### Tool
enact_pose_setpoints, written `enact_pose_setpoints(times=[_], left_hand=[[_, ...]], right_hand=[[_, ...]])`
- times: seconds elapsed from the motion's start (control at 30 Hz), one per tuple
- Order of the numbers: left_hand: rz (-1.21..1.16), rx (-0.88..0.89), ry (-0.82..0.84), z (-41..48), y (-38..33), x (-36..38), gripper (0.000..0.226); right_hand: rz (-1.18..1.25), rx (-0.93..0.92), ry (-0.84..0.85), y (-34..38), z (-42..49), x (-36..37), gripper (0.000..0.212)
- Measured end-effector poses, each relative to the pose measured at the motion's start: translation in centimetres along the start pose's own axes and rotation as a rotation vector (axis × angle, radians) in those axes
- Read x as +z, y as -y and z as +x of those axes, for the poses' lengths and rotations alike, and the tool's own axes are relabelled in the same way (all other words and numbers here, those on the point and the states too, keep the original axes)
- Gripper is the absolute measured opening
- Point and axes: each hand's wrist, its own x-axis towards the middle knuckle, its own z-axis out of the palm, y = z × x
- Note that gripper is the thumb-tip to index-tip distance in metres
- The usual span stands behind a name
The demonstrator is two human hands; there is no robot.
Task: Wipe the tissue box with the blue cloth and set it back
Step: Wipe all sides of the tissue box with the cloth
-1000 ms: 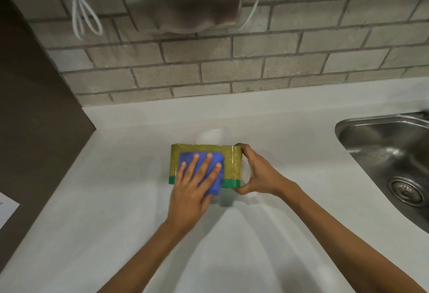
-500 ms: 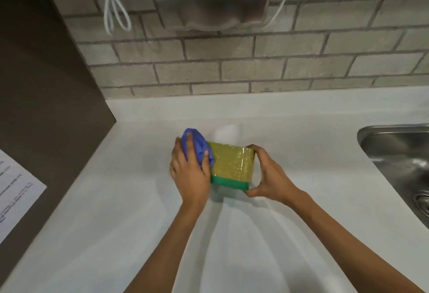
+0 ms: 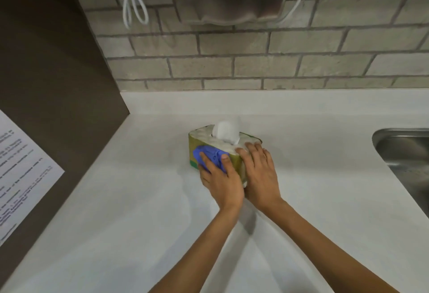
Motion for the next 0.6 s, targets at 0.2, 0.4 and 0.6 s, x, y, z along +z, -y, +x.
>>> enact_pose_setpoints(times=[0.2, 0.4, 0.6], left_hand=[[-0.094, -0.089, 0.048, -0.3, 0.4, -0.2, 0.079], [-0.224, -0.2, 0.036, 1.6, 1.9, -1.1, 0.07], [-0.221, -0.177, 0.022, 2.5, 2.8, -1.5, 0.044]], right_hand=[[-0.142, -0.067, -0.081, 0.2, -0.9, 0.9, 0.08], [-0.225, -0.078, -0.014, 0.8, -1.5, 2.0, 0.091], [-0.265, -0.112, -0.043, 1.1, -1.8, 3.1, 0.082]])
